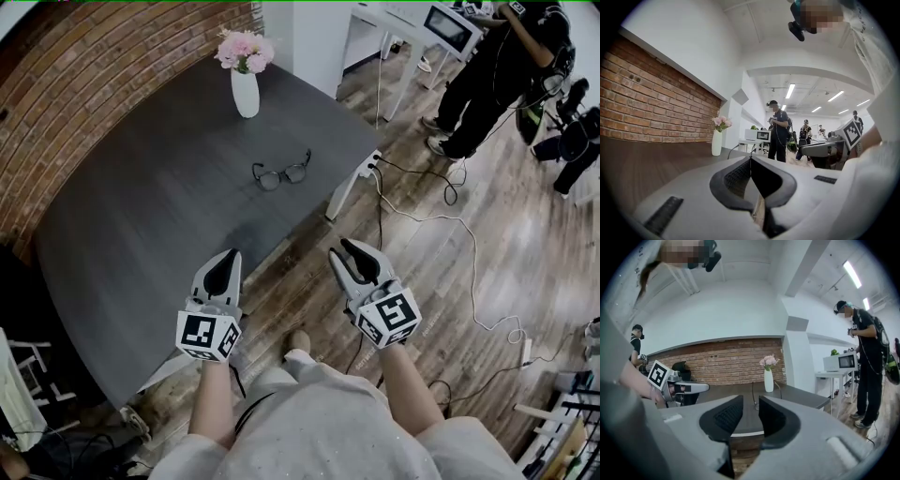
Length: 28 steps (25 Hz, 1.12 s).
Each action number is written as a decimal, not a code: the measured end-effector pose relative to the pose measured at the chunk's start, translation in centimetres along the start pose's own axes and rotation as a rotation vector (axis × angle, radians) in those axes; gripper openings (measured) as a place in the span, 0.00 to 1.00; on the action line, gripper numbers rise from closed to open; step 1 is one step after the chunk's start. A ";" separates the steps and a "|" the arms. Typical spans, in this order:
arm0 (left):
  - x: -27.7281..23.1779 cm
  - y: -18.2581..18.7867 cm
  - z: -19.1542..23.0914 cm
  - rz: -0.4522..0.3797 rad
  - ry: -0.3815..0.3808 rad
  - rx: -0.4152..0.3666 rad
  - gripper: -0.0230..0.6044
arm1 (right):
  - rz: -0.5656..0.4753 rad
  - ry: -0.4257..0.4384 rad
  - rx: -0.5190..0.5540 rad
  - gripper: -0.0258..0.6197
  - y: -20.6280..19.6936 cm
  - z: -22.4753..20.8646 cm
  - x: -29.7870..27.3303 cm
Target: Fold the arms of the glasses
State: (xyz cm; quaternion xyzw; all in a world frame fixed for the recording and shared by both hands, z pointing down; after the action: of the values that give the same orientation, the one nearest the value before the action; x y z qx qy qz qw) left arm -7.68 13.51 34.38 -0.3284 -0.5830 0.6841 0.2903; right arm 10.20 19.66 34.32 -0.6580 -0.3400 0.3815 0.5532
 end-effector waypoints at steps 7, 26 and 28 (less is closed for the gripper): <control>-0.9 -1.2 0.2 0.031 -0.013 0.004 0.03 | 0.012 -0.001 -0.004 0.19 -0.4 -0.9 -0.9; -9.0 -2.2 4.2 0.098 -0.011 -0.003 0.03 | 0.071 -0.008 -0.051 0.19 -1.8 -6.2 -6.9; -10.3 -2.6 4.6 0.113 -0.017 -0.003 0.03 | 0.079 -0.009 -0.053 0.19 -1.9 -7.0 -7.9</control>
State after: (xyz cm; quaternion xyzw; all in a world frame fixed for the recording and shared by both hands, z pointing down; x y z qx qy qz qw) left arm -4.94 3.09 38.55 -0.3555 -0.5669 0.7013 0.2459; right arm 12.50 9.84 37.90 -0.6836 -0.3261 0.3967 0.5185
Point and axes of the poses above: the fingertips, and each gripper's own axes: x backward along the fingers, z to its left, y out of its top, the point moved 1 cm from there along x, backward along the fingers, and after that the axes turned 10 degrees about y, right-handed, at the moved point
